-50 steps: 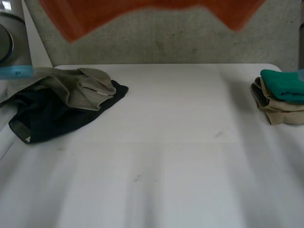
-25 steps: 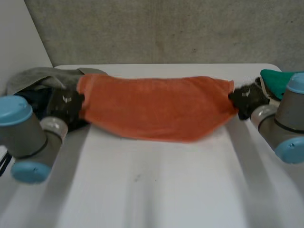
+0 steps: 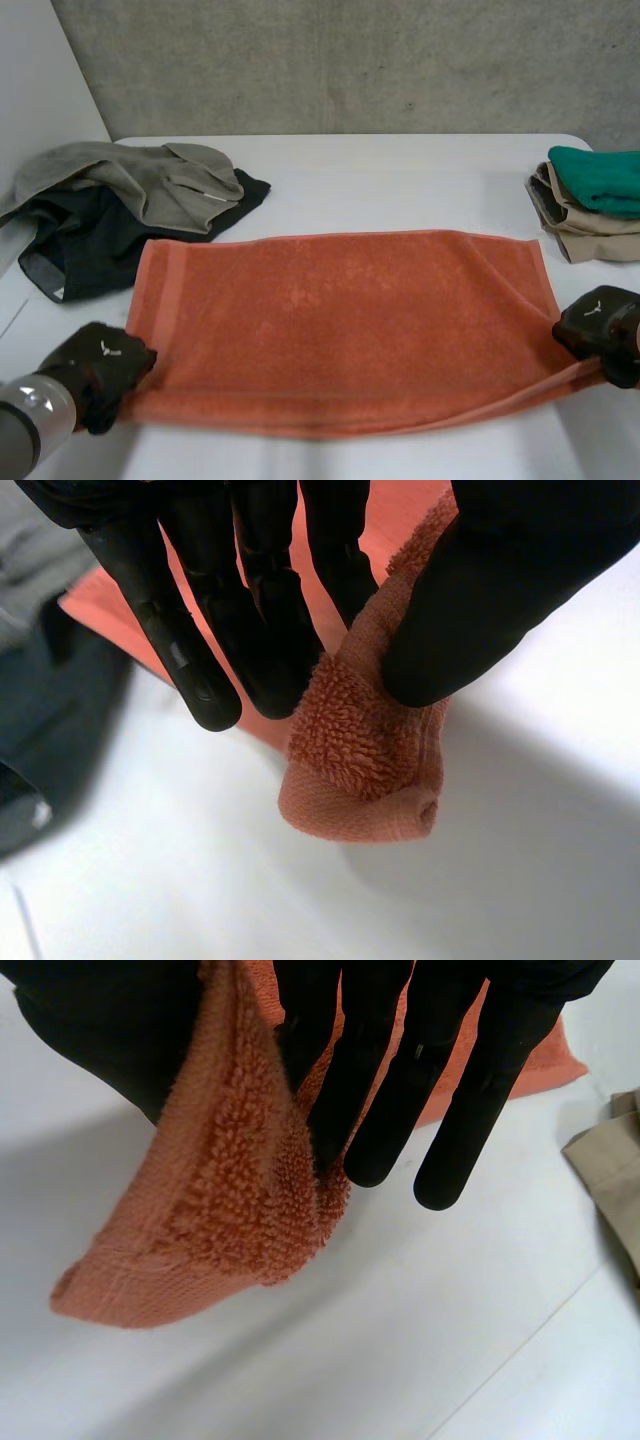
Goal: Fold the laundry.
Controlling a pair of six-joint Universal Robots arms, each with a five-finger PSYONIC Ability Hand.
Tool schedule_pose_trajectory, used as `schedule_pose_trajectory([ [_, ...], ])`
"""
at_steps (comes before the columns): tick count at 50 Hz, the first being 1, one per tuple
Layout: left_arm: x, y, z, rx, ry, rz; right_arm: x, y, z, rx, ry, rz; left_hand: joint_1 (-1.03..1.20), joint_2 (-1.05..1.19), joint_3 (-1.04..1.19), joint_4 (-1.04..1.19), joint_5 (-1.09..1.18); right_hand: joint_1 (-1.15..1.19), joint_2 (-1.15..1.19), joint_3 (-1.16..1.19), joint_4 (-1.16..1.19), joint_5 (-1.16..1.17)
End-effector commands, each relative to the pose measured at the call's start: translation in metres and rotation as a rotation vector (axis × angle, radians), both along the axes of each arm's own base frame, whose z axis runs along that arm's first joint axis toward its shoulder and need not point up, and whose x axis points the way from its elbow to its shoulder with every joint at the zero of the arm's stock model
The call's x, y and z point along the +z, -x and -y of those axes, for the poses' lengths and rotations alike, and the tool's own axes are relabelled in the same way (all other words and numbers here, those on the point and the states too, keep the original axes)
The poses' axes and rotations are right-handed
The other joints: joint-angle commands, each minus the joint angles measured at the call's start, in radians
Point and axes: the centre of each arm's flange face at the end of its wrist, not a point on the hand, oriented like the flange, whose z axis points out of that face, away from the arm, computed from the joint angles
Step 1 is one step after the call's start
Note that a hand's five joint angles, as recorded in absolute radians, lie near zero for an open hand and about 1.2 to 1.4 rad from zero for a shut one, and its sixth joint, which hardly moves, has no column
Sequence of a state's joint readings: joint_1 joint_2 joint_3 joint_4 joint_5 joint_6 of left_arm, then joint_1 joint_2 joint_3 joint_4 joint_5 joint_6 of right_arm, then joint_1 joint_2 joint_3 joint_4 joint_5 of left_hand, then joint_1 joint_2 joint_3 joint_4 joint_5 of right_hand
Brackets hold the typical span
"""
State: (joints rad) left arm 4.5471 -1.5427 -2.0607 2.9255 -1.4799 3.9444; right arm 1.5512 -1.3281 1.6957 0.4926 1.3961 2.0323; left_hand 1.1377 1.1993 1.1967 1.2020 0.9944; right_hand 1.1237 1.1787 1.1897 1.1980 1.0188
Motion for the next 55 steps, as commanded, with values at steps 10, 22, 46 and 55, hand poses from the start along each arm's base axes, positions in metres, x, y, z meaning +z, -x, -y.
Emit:
schedule_pose_trajectory([
  [10, 0.003, 0.051, 0.147, -0.008, 0.459, -0.183, -0.025, -0.031, 0.106, -0.045, 0.286, 0.135, 0.259, 0.197, 0.2, 0.194, 0.227, 0.273, 0.218, 0.207, 0.198, 0.203],
  [22, -0.026, 0.074, 0.203, 0.047, 0.493, -0.166, -0.05, -0.068, 0.16, 0.031, 0.503, 0.166, 0.259, 0.197, 0.2, 0.194, 0.227, 0.273, 0.218, 0.207, 0.198, 0.203],
  [46, -0.014, 0.079, 0.197, 0.009, 0.495, -0.185, -0.027, -0.049, 0.179, -0.119, 0.539, 0.362, -0.954, -1.015, -1.013, -1.018, -0.985, -0.949, -1.004, -1.015, -1.023, -1.019],
  [55, -0.041, 0.083, 0.212, -0.047, 0.473, -0.212, -0.046, -0.038, 0.193, -0.19, 0.414, 0.565, -0.907, -0.968, -0.966, -0.971, -0.938, -0.933, -0.988, -0.999, -1.007, -1.003],
])
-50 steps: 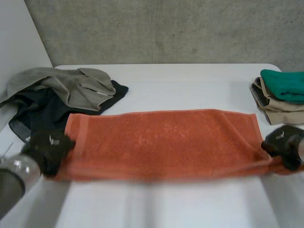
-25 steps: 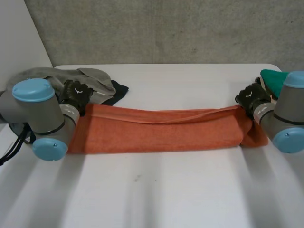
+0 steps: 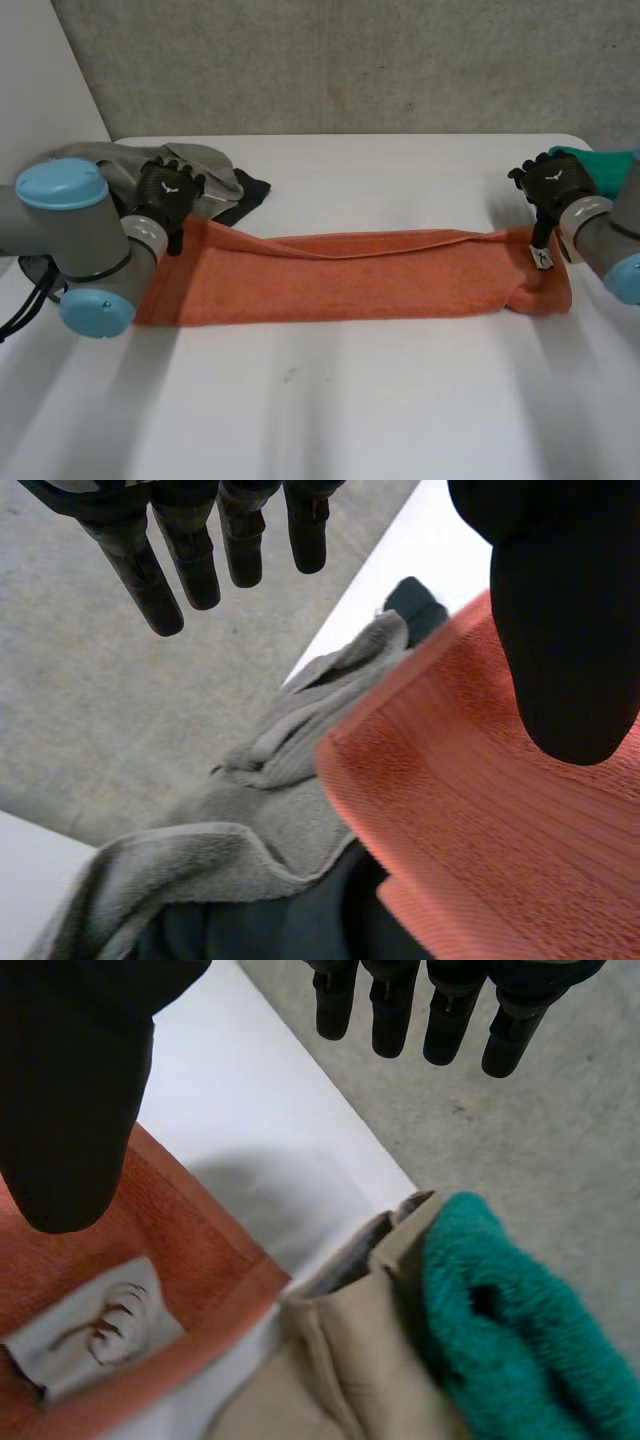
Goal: Fold the laundry.
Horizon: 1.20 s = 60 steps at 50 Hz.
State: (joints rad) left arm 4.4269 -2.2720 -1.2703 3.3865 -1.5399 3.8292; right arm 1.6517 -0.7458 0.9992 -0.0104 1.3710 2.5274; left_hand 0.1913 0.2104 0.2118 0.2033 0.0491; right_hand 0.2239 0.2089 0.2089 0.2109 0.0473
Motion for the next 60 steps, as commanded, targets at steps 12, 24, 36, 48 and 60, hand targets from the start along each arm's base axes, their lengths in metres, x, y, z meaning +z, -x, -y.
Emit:
schedule_pose_trajectory([
  [12, -0.045, 0.013, 0.049, -0.078, 0.041, -0.082, -0.04, -0.008, 0.036, -0.021, 0.054, 0.158, 0.081, 0.062, 0.06, 0.069, 0.048, -0.039, -0.024, -0.024, -0.026, -0.037],
  [24, -0.017, -0.008, 0.098, 0.007, 0.252, -0.222, -0.03, -0.019, 0.06, -0.081, 0.342, 0.193, 0.151, 0.132, 0.131, 0.139, 0.119, -0.049, -0.034, -0.034, -0.036, -0.047],
  [36, 0.017, -0.002, 0.05, -0.02, 0.18, -0.273, 0.023, -0.009, 0.019, -0.093, 0.242, 0.171, 0.113, 0.094, 0.093, 0.101, 0.081, -0.049, -0.034, -0.034, -0.036, -0.047],
  [48, 0.059, -0.018, -0.019, -0.027, 0.13, -0.355, 0.025, 0.048, -0.062, -0.239, -0.291, 0.165, 0.052, 0.033, 0.031, 0.04, 0.019, 0.222, 0.237, 0.237, 0.235, 0.224],
  [60, 0.042, -0.015, -0.048, -0.041, 0.037, -0.389, -0.011, 0.05, -0.086, -0.186, -0.429, 0.276, 0.052, 0.032, 0.031, 0.04, 0.019, 0.299, 0.313, 0.313, 0.311, 0.301],
])
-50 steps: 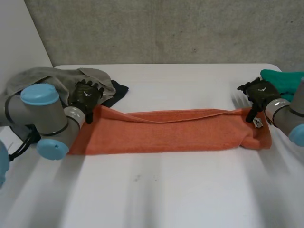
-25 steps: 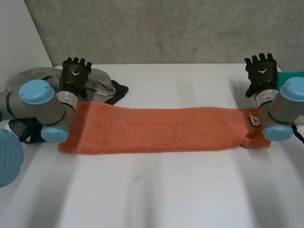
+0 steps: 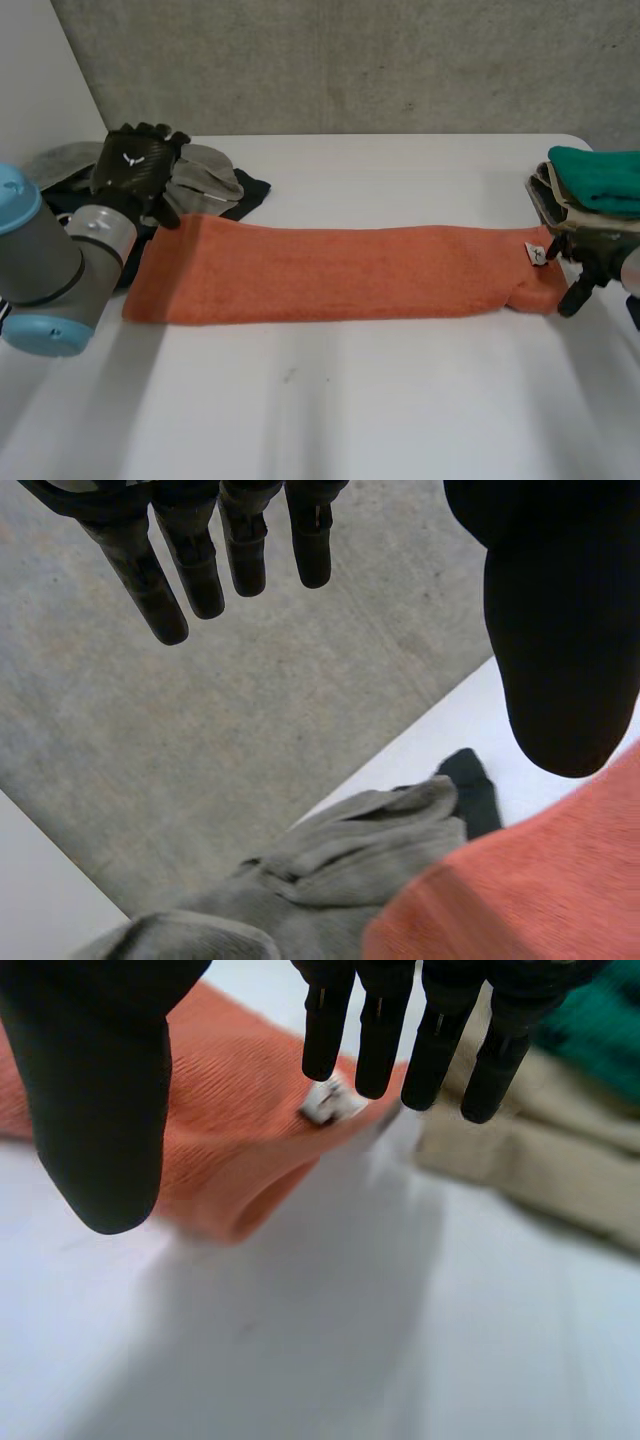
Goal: Fold the laundry.
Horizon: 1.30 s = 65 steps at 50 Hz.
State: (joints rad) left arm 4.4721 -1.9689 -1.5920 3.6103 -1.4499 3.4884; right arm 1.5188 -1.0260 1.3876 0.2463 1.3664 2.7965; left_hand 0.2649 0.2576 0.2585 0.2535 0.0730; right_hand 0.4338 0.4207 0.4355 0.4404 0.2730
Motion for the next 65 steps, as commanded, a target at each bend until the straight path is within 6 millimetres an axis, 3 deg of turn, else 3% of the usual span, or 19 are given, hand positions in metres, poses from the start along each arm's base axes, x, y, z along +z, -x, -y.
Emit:
schedule_pose_trajectory([
  [1, -0.011, 0.007, -0.013, -0.027, -0.043, -0.008, -0.017, -0.004, -0.005, 0.04, 0.009, 0.047, -0.022, -0.015, -0.016, -0.011, -0.005, 0.089, 0.102, 0.087, 0.082, 0.075],
  [6, -0.014, 0.009, -0.015, -0.034, -0.049, -0.006, -0.024, -0.005, 0.001, 0.044, 0.056, 0.033, -0.022, -0.015, -0.016, -0.011, -0.005, 0.267, 0.28, 0.265, 0.26, 0.253],
  [8, -0.015, 0.009, -0.017, -0.034, -0.052, -0.005, -0.032, -0.005, 0.006, 0.041, 0.08, 0.021, -0.022, -0.015, -0.016, -0.011, -0.005, 0.869, 0.883, 0.868, 0.863, 0.856],
  [9, -0.016, 0.008, -0.017, -0.034, -0.054, -0.006, -0.034, -0.003, 0.008, 0.034, 0.092, 0.016, -0.022, -0.015, -0.016, -0.011, -0.005, 0.961, 0.975, 0.96, 0.955, 0.948],
  [13, -0.015, 0.008, -0.019, -0.032, -0.054, -0.006, -0.033, 0.006, 0.015, -0.024, 0.183, -0.063, -0.022, -0.015, -0.016, -0.011, -0.005, 0.962, 0.976, 0.961, 0.956, 0.949],
  [17, -0.006, 0.006, -0.024, -0.032, -0.035, -0.01, -0.008, 0.012, 0.011, 0.006, 0.283, -0.224, -0.031, -0.024, -0.024, -0.019, -0.013, 0.962, 0.976, 0.961, 0.956, 0.949],
  [22, 0.001, 0.004, -0.029, -0.032, -0.021, -0.014, 0.002, 0.053, 0.023, 0.013, 0.309, -0.526, -0.034, -0.026, -0.027, -0.022, -0.016, 0.962, 0.976, 0.961, 0.956, 0.949],
  [29, 0.01, -0.001, -0.036, -0.022, -0.003, -0.018, 0.02, 0.069, 0.037, -0.026, 0.353, -0.733, -0.04, -0.032, -0.033, -0.028, -0.022, 0.962, 0.976, 0.961, 0.956, 0.949],
  [33, 0.018, -0.004, -0.04, -0.019, 0.016, -0.025, 0.03, 0.027, 0.034, 0.067, 0.458, -0.707, -0.04, -0.032, -0.033, -0.028, -0.022, 0.962, 0.976, 0.961, 0.956, 0.949],
  [37, 0.027, -0.005, -0.044, -0.019, 0.038, -0.03, 0.045, -0.038, 0.022, 0.228, 0.634, -0.625, -0.043, -0.035, -0.036, -0.031, -0.025, 0.962, 0.976, 0.961, 0.956, 0.949],
  [41, 0.035, -0.006, -0.047, -0.017, 0.06, -0.039, 0.057, -0.128, -0.021, 0.519, 0.849, -0.514, -0.045, -0.038, -0.039, -0.034, -0.028, 0.962, 0.976, 0.961, 0.956, 0.949],
  [44, 0.039, -0.007, -0.049, -0.014, 0.069, -0.041, 0.055, -0.173, -0.055, 0.693, 0.927, -0.437, -0.045, -0.038, -0.039, -0.034, -0.028, 0.962, 0.976, 0.961, 0.956, 0.949],
  [45, 0.039, -0.008, -0.049, -0.012, 0.067, -0.041, 0.049, -0.198, -0.078, 0.801, 0.964, -0.387, -0.045, -0.038, -0.039, -0.034, -0.028, 0.962, 0.976, 0.961, 0.956, 0.949],
  [49, 0.034, -0.01, -0.053, -0.012, 0.054, -0.037, 0.016, -0.249, -0.126, 1.041, 0.987, -0.289, -0.045, -0.038, -0.039, -0.034, -0.028, 0.962, 0.976, 0.961, 0.956, 0.949],
  [53, 0.029, -0.009, -0.055, -0.015, 0.039, -0.033, -0.013, -0.283, -0.165, 1.199, 0.991, -0.245, -0.051, -0.044, -0.045, -0.04, -0.034, 0.962, 0.976, 0.961, 0.956, 0.949],
  [58, 0.025, -0.007, -0.057, -0.021, 0.026, -0.032, -0.049, -0.3, -0.19, 1.287, 0.931, -0.227, -0.054, -0.047, -0.048, -0.043, -0.037, 0.962, 0.976, 0.961, 0.956, 0.949],
  [59, 0.025, -0.007, -0.057, -0.021, 0.026, -0.032, -0.051, -0.3, -0.191, 1.28, 0.923, -0.232, -0.057, -0.05, -0.051, -0.046, -0.04, 0.554, 0.567, 0.552, 0.547, 0.54],
  [63, 0.025, -0.006, -0.057, -0.024, 0.026, -0.032, -0.044, -0.295, -0.183, 1.186, 0.878, -0.224, -0.057, -0.05, -0.051, -0.046, -0.04, -0.173, -0.16, -0.175, -0.18, -0.187],
  [65, 0.025, -0.006, -0.057, -0.026, 0.028, -0.032, -0.037, -0.291, -0.18, 1.116, 0.834, -0.189, -0.057, -0.05, -0.051, -0.046, -0.04, -0.259, -0.246, -0.261, -0.266, -0.273],
])
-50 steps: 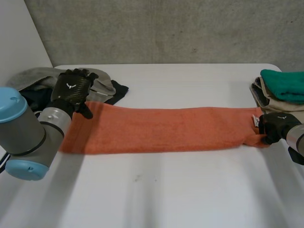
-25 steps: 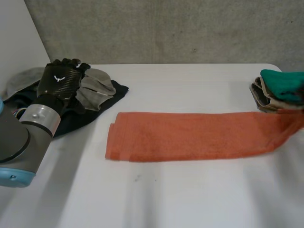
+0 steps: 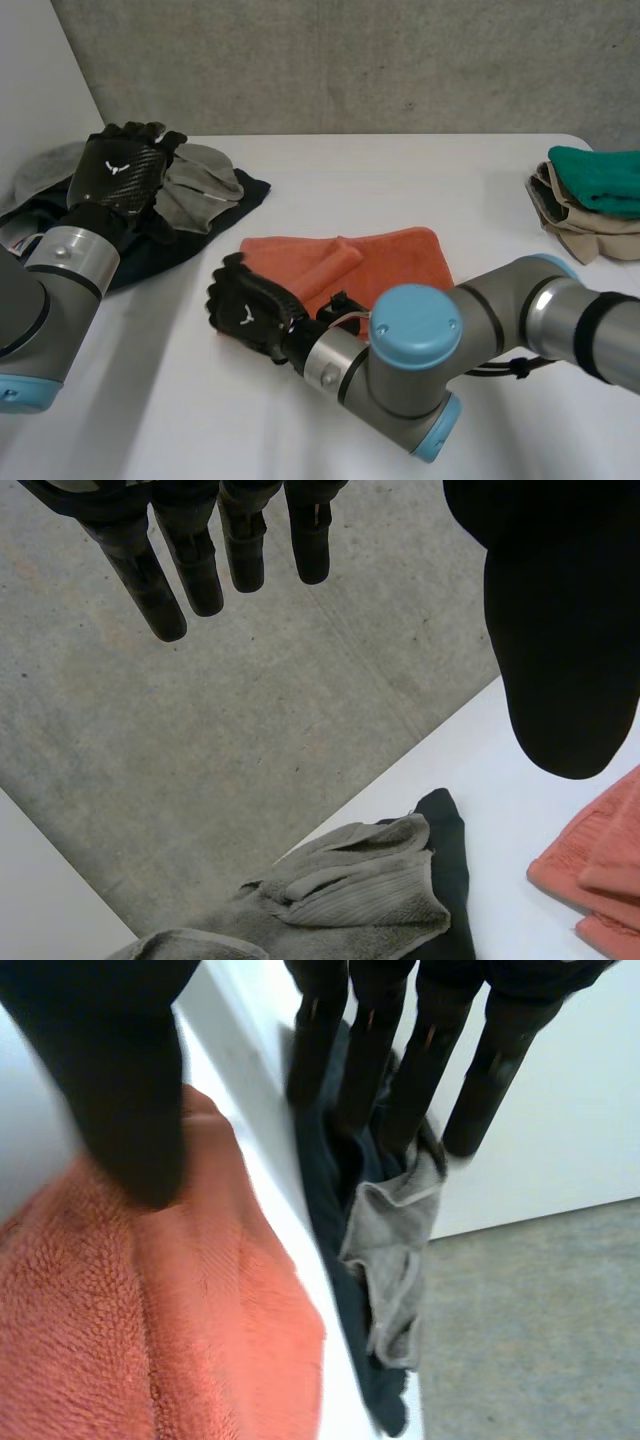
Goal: Fold the laundry.
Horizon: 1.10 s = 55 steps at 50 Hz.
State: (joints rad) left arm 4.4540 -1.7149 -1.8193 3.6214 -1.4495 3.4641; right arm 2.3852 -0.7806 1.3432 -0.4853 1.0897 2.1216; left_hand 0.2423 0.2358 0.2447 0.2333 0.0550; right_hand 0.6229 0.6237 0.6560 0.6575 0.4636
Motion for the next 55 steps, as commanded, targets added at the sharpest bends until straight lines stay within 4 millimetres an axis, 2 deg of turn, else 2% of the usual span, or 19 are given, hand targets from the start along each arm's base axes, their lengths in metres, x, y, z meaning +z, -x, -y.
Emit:
schedule_pose_trajectory([
  [1, 0.0, 0.002, 0.0, -0.005, 0.002, -0.001, 0.019, 0.014, 0.016, -0.222, -0.193, 0.09, -0.035, -0.028, -0.037, -0.026, -0.022, -0.448, -0.449, -0.481, -0.483, -0.464],
  [4, 0.002, 0.003, 0.0, -0.01, 0.007, -0.002, 0.048, 0.033, 0.035, -0.334, -0.319, 0.2, -0.035, -0.028, -0.037, -0.026, -0.022, -0.448, -0.449, -0.481, -0.483, -0.464],
  [5, 0.003, 0.006, -0.001, -0.018, 0.012, -0.004, 0.063, 0.049, 0.046, -0.392, -0.395, 0.251, -0.035, -0.028, -0.037, -0.026, -0.022, -0.448, -0.449, -0.481, -0.483, -0.464],
  [8, 0.003, 0.011, -0.004, -0.035, 0.015, -0.005, 0.071, 0.077, 0.06, -0.484, -0.552, 0.286, -0.035, -0.028, -0.037, -0.026, -0.022, -0.448, -0.449, -0.481, -0.483, -0.464],
  [11, 0.002, 0.02, -0.01, -0.065, 0.012, -0.004, 0.063, 0.095, 0.066, -0.56, -0.654, 0.262, -0.035, -0.028, -0.037, -0.026, -0.022, -0.448, -0.449, -0.481, -0.483, -0.464],
  [12, 0.0, 0.022, -0.012, -0.074, 0.009, -0.003, 0.055, 0.108, 0.07, -0.615, -0.691, 0.229, -0.035, -0.028, -0.037, -0.026, -0.022, -0.448, -0.449, -0.481, -0.483, -0.464],
  [15, -0.006, 0.032, -0.018, -0.108, -0.003, 0.001, 0.044, 0.125, 0.077, -0.686, -0.721, 0.189, -0.035, -0.028, -0.037, -0.026, -0.022, -0.448, -0.449, -0.481, -0.483, -0.464],
  [16, -0.008, 0.036, -0.019, -0.119, -0.004, 0.002, 0.037, 0.14, 0.085, -0.74, -0.729, 0.166, -0.035, -0.028, -0.037, -0.026, -0.022, -0.448, -0.449, -0.481, -0.483, -0.464],
  [19, -0.011, 0.038, -0.021, -0.127, -0.007, 0.003, 0.026, 0.158, 0.094, -0.804, -0.718, 0.125, -0.038, -0.031, -0.04, -0.029, -0.025, -0.448, -0.449, -0.481, -0.483, -0.464],
  [23, -0.013, 0.04, -0.02, -0.131, -0.007, 0.003, 0.007, 0.184, 0.107, -0.907, -0.652, 0.029, -0.035, -0.028, -0.037, -0.026, -0.022, -0.233, -0.234, -0.267, -0.268, -0.249],
  [27, -0.019, 0.048, -0.021, -0.156, -0.02, 0.003, 0.008, 0.186, 0.114, -0.918, -0.596, 0.046, -0.02, -0.013, -0.022, -0.011, -0.007, -0.209, -0.21, -0.242, -0.244, -0.224],
  [33, -0.04, 0.099, -0.038, -0.331, -0.068, -0.01, 0.011, 0.183, 0.115, -0.898, -0.547, 0.093, 0.009, 0.016, 0.007, 0.018, 0.022, -0.276, -0.277, -0.31, -0.311, -0.292],
  [38, -0.068, 0.129, -0.029, -0.381, -0.108, -0.001, 0.02, 0.175, 0.106, -0.869, -0.555, 0.129, 0.009, 0.016, 0.007, 0.018, 0.022, -0.291, -0.292, -0.324, -0.326, -0.307],
  [40, -0.078, 0.146, -0.026, -0.41, -0.108, 0.003, 0.019, 0.17, 0.099, -0.854, -0.585, 0.143, 0.009, 0.016, 0.007, 0.018, 0.022, -0.285, -0.286, -0.319, -0.32, -0.301],
  [43, -0.092, 0.158, -0.018, -0.422, -0.118, 0.016, 0.017, 0.164, 0.092, -0.836, -0.602, 0.14, 0.009, 0.016, 0.007, 0.018, 0.022, -0.262, -0.263, -0.295, -0.297, -0.277],
  [47, -0.111, 0.166, -0.005, -0.412, -0.146, 0.031, 0.016, 0.156, 0.082, -0.806, -0.608, 0.126, 0.015, 0.022, 0.013, 0.024, 0.028, -0.23, -0.231, -0.263, -0.264, -0.245],
  [50, -0.115, 0.169, 0.005, -0.395, -0.14, 0.03, 0.012, 0.152, 0.076, -0.791, -0.611, 0.113, 0.039, 0.045, 0.036, 0.048, 0.051, -0.198, -0.198, -0.231, -0.232, -0.213],
  [54, -0.12, 0.155, 0.034, -0.271, -0.127, 0.03, 0.004, 0.15, 0.077, -0.795, -0.604, 0.106, 0.053, 0.06, 0.051, 0.062, 0.066, -0.142, -0.143, -0.175, -0.176, -0.157],
  [55, -0.124, 0.143, 0.048, -0.199, -0.12, 0.051, 0.004, 0.15, 0.079, -0.802, -0.599, 0.111, 0.062, 0.069, 0.06, 0.071, 0.075, -0.124, -0.125, -0.157, -0.159, -0.139],
])
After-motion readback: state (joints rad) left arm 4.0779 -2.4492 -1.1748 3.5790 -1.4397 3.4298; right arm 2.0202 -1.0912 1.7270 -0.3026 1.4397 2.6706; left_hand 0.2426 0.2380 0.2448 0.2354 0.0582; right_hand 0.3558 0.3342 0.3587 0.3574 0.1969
